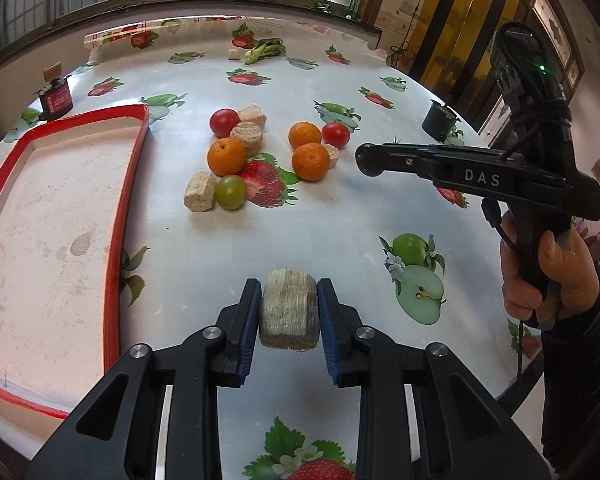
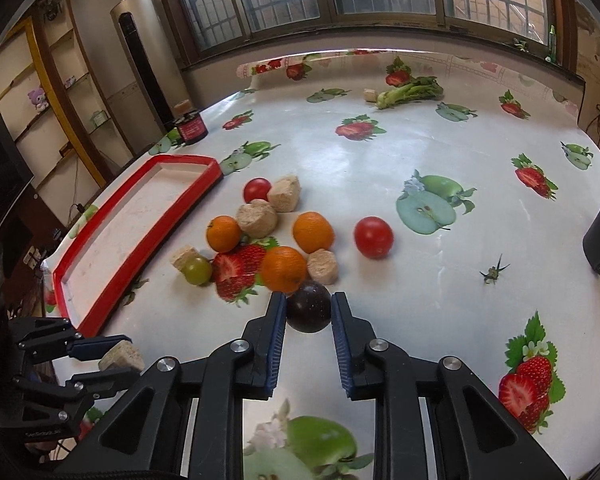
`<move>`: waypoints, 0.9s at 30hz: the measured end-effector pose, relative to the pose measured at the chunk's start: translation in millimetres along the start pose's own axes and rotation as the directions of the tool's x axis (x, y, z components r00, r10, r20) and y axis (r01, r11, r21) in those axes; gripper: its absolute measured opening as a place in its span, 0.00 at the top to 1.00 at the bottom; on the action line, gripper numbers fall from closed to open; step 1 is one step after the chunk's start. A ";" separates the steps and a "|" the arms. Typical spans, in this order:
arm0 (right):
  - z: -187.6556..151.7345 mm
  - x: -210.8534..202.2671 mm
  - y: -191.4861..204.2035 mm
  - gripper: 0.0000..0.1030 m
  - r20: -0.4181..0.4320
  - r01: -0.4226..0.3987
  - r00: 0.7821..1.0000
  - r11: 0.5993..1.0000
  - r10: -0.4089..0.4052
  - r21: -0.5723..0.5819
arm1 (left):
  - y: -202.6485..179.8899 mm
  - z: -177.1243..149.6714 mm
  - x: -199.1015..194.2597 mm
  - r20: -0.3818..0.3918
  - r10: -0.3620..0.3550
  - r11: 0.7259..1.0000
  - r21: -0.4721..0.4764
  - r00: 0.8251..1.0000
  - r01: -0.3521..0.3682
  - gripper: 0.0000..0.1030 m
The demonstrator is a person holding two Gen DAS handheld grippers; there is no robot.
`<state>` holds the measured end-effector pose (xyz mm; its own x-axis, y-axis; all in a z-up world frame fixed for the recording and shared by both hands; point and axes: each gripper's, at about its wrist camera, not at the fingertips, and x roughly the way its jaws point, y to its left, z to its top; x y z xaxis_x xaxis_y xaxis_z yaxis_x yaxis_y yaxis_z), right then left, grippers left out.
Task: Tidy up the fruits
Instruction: 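Carry the beige cube with left tool while right tool carries the plum to the red tray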
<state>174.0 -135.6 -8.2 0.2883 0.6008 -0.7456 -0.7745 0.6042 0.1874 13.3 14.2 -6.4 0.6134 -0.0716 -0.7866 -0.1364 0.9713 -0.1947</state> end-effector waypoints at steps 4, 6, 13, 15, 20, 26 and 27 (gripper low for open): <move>-0.3 -5.2 24.8 0.77 0.013 -0.036 0.999 0.999 0.037 -0.019 | 12.5 -5.3 -13.2 0.024 0.011 1.000 -0.023 1.000 -0.010 0.75; -0.3 -5.0 37.4 0.77 0.014 -0.048 0.999 0.998 0.048 -0.032 | 19.4 -7.5 -19.5 0.037 0.019 0.999 -0.038 0.999 -0.018 0.75; 0.8 -1.1 80.3 0.77 0.007 -0.087 0.996 0.992 0.088 -0.091 | 50.8 -13.9 -42.0 0.078 0.062 0.994 -0.097 0.995 -0.055 0.75; 2.3 -0.2 92.6 0.77 0.007 -0.099 0.995 0.989 0.100 -0.109 | 62.9 -16.2 -47.8 0.087 0.079 0.990 -0.120 0.993 -0.069 0.75; 7.9 5.9 118.2 0.77 0.007 -0.138 0.990 0.982 0.140 -0.133 | 93.0 -22.3 -61.2 0.102 0.131 0.978 -0.178 0.986 -0.111 0.75; 7.9 16.9 147.0 0.77 -0.011 -0.185 0.983 0.970 0.185 -0.159 | 120.1 -27.2 -72.2 0.118 0.181 0.962 -0.228 0.976 -0.151 0.75; 7.2 18.4 151.6 0.77 -0.014 -0.192 0.981 0.968 0.193 -0.162 | 124.0 -27.7 -73.0 0.119 0.186 0.960 -0.235 0.975 -0.154 0.75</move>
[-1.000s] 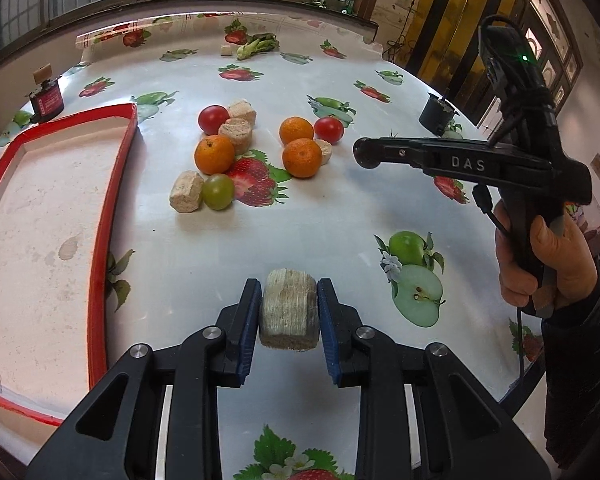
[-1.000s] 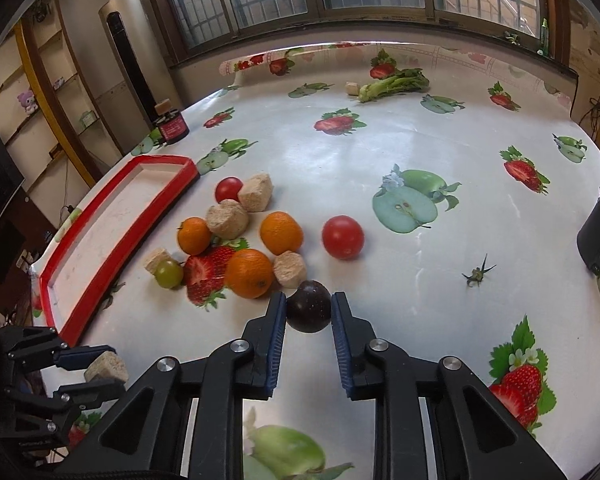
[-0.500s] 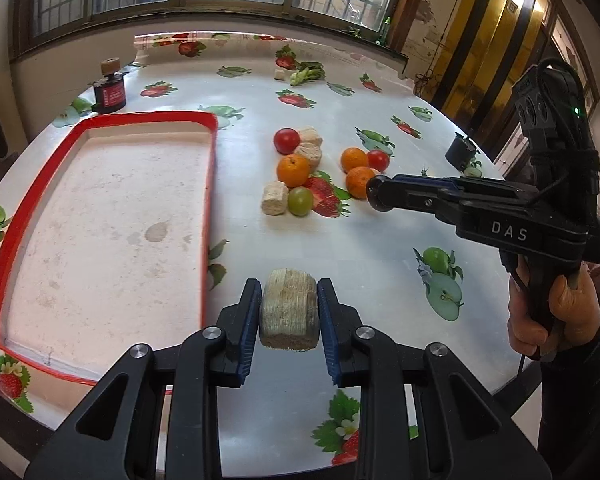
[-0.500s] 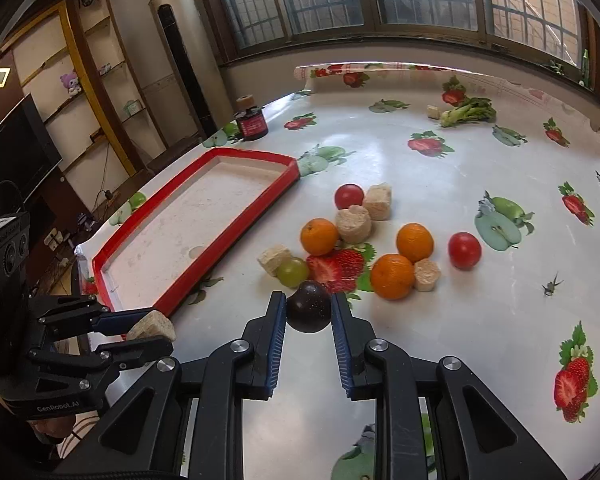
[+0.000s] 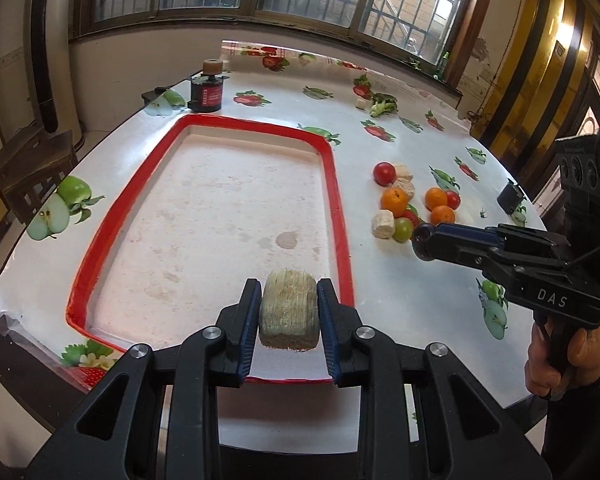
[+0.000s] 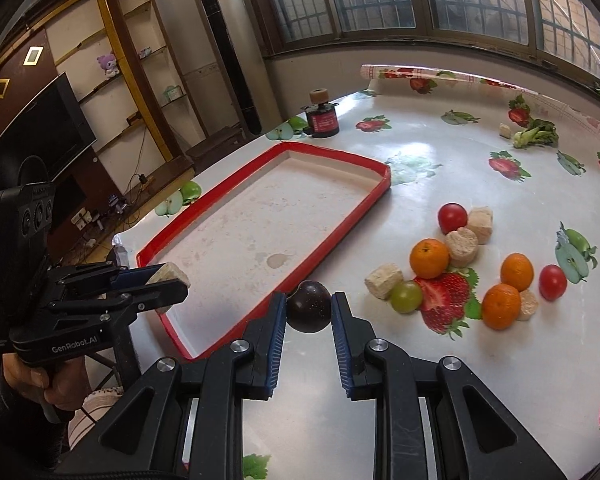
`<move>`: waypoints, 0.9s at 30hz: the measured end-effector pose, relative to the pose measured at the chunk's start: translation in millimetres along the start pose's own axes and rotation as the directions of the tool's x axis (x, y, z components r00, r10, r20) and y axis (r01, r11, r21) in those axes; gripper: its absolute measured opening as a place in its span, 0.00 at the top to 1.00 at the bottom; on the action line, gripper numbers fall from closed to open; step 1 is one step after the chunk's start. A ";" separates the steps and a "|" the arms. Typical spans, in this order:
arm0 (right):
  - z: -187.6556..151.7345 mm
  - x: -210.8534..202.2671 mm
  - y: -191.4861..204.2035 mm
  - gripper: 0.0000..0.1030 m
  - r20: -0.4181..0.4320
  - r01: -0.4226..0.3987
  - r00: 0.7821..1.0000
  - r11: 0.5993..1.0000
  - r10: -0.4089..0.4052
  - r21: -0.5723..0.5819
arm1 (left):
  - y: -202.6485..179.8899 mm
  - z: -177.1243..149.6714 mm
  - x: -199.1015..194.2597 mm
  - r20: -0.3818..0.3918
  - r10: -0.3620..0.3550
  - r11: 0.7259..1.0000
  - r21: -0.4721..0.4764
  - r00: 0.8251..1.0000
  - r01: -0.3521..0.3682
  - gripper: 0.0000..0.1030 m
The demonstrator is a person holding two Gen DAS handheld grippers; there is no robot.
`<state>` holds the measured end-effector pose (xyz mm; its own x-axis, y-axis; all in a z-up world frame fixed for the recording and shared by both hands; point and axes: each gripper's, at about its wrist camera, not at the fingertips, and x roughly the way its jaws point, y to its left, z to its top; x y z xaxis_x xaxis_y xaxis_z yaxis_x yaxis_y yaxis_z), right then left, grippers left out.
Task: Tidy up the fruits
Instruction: 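Carry the beige cube with left tool while right tool carries the plum to the red tray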
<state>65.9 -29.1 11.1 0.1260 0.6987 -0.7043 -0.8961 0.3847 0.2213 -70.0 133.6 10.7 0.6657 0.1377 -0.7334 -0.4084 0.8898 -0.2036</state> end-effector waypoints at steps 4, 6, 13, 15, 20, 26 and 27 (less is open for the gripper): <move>2.3 9.6 15.3 0.77 -0.013 -0.026 1.000 1.000 0.026 -0.017 | 15.2 1.5 -1.5 0.011 0.021 1.000 -0.020 1.000 -0.021 0.75; 4.3 13.7 23.8 0.77 -0.018 -0.036 0.999 0.999 0.035 -0.030 | 22.4 2.0 -2.5 0.020 0.038 0.999 -0.028 0.999 -0.037 0.75; 15.7 29.8 47.3 0.77 -0.024 -0.098 0.995 0.994 0.097 -0.048 | 47.7 3.0 5.4 0.007 0.084 0.995 -0.062 0.996 -0.083 0.75; 17.5 37.5 55.1 0.77 -0.035 -0.109 0.994 0.992 0.107 -0.058 | 53.6 3.1 9.4 0.000 0.091 0.993 -0.069 0.996 -0.091 0.75; 16.9 65.1 73.8 0.77 -0.089 -0.136 0.988 0.987 0.128 -0.085 | 65.1 3.2 23.2 -0.032 0.099 0.992 -0.081 0.995 -0.101 0.75; 11.2 100.8 87.6 0.77 -0.174 -0.156 0.975 0.982 0.136 -0.106 | 74.9 1.2 35.1 -0.066 0.102 0.990 -0.092 0.993 -0.108 0.75; 10.8 105.7 88.0 0.77 -0.186 -0.156 0.973 0.982 0.134 -0.107 | 75.9 0.7 36.5 -0.070 0.102 0.990 -0.094 0.992 -0.109 0.75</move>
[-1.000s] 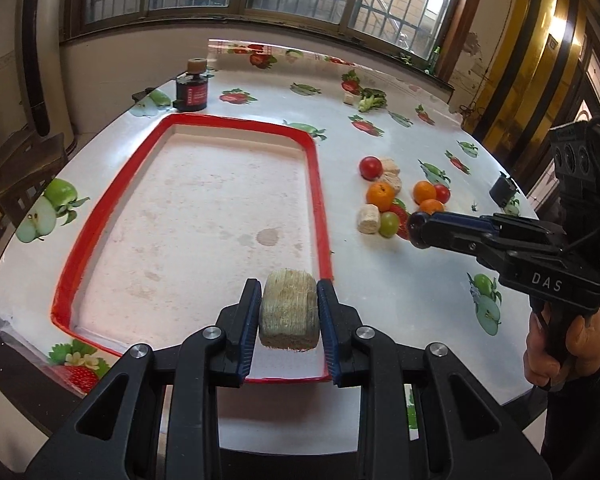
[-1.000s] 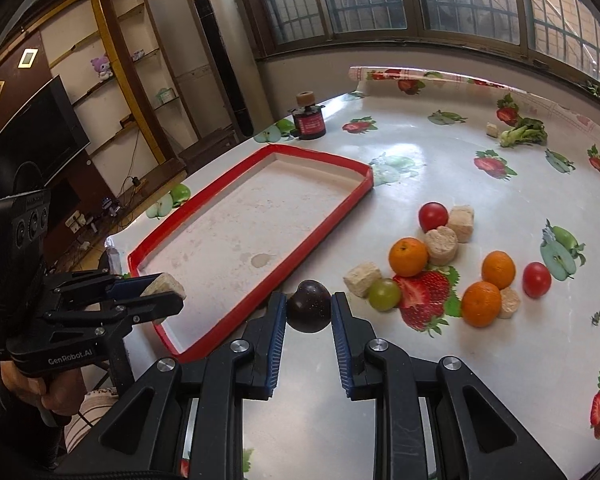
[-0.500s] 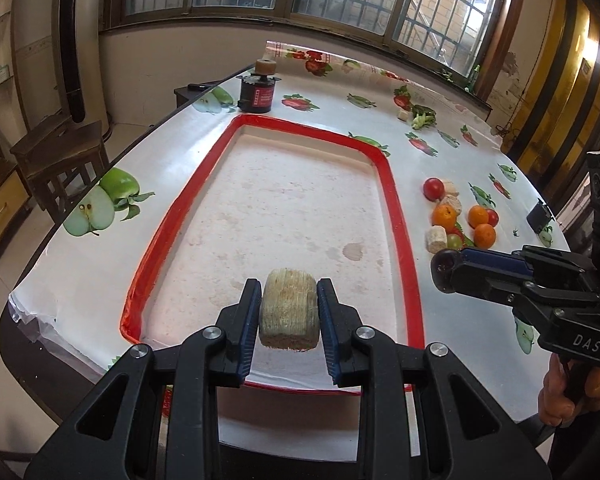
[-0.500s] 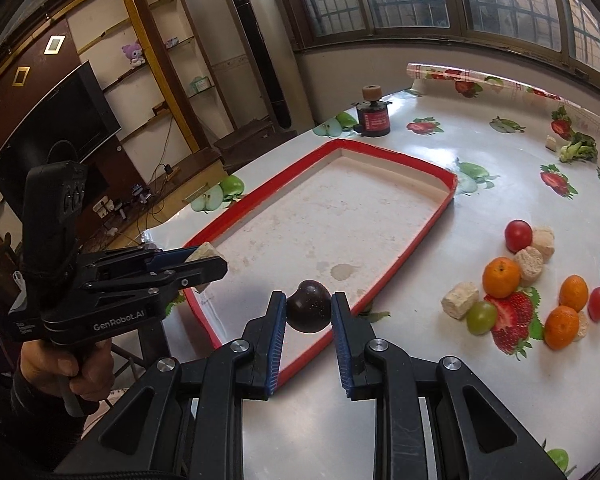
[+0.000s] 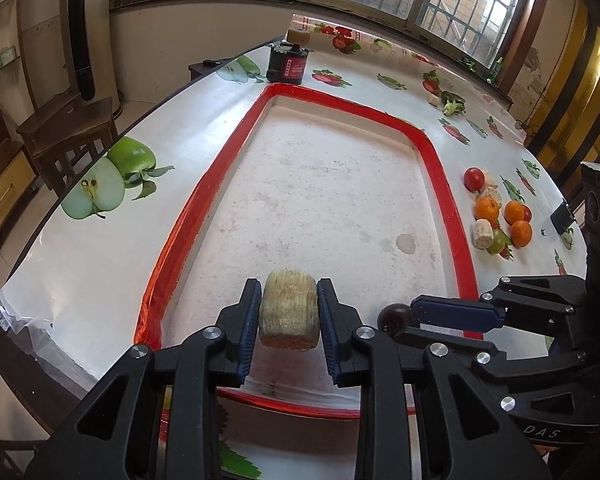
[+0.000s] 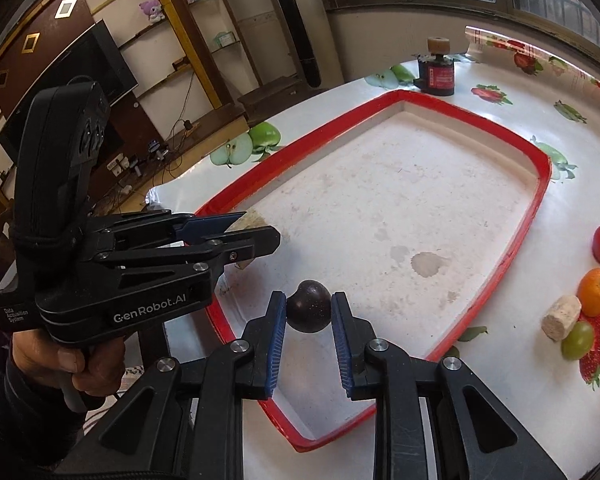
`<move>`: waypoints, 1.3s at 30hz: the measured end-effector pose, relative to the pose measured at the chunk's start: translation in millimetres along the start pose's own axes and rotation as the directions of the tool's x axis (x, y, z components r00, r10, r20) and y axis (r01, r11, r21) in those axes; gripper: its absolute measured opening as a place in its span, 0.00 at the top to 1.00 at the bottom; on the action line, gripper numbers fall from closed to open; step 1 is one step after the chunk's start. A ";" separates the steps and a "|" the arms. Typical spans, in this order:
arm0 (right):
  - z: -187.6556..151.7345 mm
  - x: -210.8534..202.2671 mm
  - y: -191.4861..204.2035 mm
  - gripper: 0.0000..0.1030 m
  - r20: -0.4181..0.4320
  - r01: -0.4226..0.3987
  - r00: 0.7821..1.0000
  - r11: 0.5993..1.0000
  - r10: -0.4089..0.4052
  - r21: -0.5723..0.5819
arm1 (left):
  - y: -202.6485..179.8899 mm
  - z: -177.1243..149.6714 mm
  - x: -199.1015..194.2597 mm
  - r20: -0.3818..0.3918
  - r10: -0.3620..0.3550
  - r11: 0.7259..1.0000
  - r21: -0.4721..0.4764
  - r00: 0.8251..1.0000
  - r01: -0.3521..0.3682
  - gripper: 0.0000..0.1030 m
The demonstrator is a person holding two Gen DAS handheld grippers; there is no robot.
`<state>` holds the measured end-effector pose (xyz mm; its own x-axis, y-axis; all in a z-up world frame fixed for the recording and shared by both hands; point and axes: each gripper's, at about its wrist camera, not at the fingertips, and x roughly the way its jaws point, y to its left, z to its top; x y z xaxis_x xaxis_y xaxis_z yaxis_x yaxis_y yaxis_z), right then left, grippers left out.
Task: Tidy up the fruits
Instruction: 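Carry the beige cube with left tool while right tool carries the plum to the red tray, then open left tool to drop the cube in the tray while right tool releases the plum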
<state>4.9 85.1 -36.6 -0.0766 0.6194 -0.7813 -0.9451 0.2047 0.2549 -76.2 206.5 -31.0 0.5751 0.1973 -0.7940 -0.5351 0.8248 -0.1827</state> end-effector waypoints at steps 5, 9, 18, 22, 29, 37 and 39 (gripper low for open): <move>-0.3 13.3 0.5 0.74 -0.040 -0.012 0.999 1.000 0.012 -0.012 | 2.0 -1.6 8.2 -0.026 0.013 1.000 -0.007 1.000 -0.013 0.75; 0.7 13.4 2.1 0.74 -0.048 -0.009 0.999 1.000 0.008 -0.021 | 1.5 -2.4 8.3 -0.027 0.031 1.000 -0.007 0.999 -0.031 0.75; -4.7 -5.7 0.6 0.57 -0.020 -0.014 1.000 1.000 0.014 -0.018 | 1.6 -1.8 1.7 -0.036 0.056 0.998 -0.017 0.998 -0.057 0.61; -11.6 -26.1 -4.0 0.54 0.016 -0.007 1.000 1.000 0.007 -0.008 | -3.0 -1.9 -6.9 -0.023 0.057 0.998 -0.010 0.998 -0.057 0.61; -31.0 -69.2 -29.8 0.51 0.080 0.044 0.996 0.997 -0.048 0.062 | -24.7 1.0 -20.5 0.001 0.022 1.000 0.014 1.000 -0.022 0.60; -55.9 -108.6 -78.5 0.51 0.111 0.124 0.983 0.976 -0.146 0.180 | -69.5 5.3 -26.0 0.006 -0.044 0.995 0.087 0.999 0.043 0.58; -62.5 -119.5 -88.7 0.51 0.121 0.139 0.979 0.968 -0.167 0.208 | -83.3 5.6 -25.8 0.003 -0.059 0.992 0.110 0.998 0.058 0.58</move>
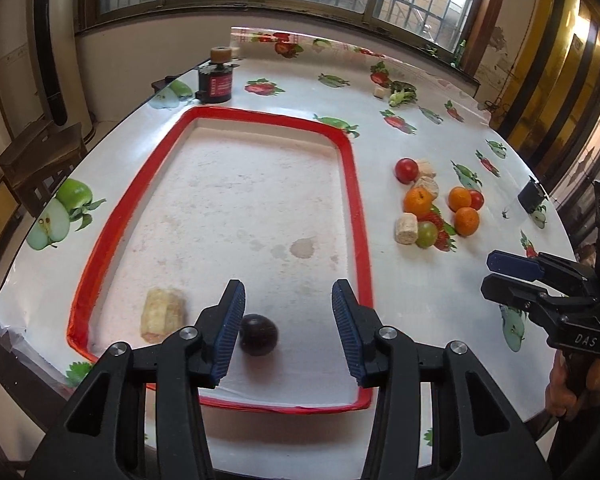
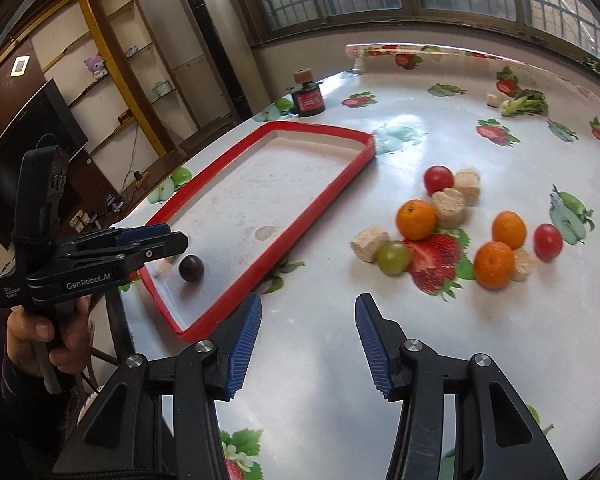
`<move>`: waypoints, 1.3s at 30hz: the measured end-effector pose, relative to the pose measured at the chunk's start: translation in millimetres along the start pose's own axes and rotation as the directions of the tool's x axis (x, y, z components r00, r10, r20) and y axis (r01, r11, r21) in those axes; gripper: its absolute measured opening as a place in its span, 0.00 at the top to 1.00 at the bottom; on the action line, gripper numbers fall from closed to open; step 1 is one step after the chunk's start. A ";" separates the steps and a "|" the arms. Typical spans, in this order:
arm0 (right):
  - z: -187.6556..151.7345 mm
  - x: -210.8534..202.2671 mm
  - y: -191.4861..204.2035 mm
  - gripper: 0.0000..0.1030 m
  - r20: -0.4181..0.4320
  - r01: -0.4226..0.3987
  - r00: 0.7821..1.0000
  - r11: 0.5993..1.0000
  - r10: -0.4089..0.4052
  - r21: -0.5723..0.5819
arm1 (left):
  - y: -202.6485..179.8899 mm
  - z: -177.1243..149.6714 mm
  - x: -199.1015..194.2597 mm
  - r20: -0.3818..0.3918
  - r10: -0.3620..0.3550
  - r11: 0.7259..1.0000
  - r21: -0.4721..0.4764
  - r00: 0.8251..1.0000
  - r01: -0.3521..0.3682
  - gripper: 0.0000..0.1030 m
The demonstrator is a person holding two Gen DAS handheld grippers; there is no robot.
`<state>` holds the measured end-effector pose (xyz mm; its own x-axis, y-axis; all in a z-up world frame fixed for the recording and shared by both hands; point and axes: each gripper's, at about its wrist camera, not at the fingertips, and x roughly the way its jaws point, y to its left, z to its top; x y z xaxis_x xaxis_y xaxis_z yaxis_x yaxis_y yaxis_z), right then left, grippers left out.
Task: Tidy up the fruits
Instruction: 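Open left tool to drop the cube in the tray while right tool releases the plum, then move both tools back toward the fruit cluster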
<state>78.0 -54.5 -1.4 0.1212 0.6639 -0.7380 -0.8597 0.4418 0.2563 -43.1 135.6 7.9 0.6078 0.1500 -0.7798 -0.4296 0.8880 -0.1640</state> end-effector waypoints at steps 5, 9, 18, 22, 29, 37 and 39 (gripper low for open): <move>-5.3 -24.9 -27.2 0.51 0.040 0.042 0.998 0.998 -0.044 0.050 | -32.8 3.7 1.7 -0.010 -0.041 0.998 0.049 0.999 0.042 0.58; -10.1 -40.6 -44.7 0.51 0.066 0.066 0.995 0.994 -0.072 0.081 | -58.3 6.4 4.4 -0.023 -0.071 0.994 0.088 0.997 0.073 0.58; -7.4 -60.9 -79.9 0.51 0.097 0.113 0.987 0.984 -0.127 0.135 | -93.6 13.5 19.4 -0.061 -0.118 0.984 0.125 0.991 0.125 0.58; -5.2 -66.8 -89.1 0.51 0.108 0.130 0.983 0.980 -0.147 0.149 | -100.0 15.4 24.3 -0.069 -0.116 0.983 0.132 0.991 0.124 0.58; -7.3 -64.8 -103.8 0.51 0.106 0.132 0.983 0.975 -0.152 0.178 | -108.4 14.7 42.0 -0.108 -0.115 0.982 0.136 0.988 0.129 0.58; -6.3 -54.8 -114.9 0.51 0.091 0.131 0.984 0.973 -0.151 0.190 | -113.0 21.0 55.9 -0.130 -0.119 0.982 0.134 0.984 0.136 0.58; -5.1 -53.1 -119.1 0.51 0.090 0.134 0.984 0.971 -0.154 0.197 | -112.1 23.6 59.4 -0.133 -0.123 0.982 0.127 0.983 0.140 0.58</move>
<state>171.4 -145.5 4.1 0.2966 0.6395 -0.7092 -0.7212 0.6368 0.2726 56.9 55.2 -5.8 0.5617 -0.0193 -0.8271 -0.2520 0.9482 -0.1933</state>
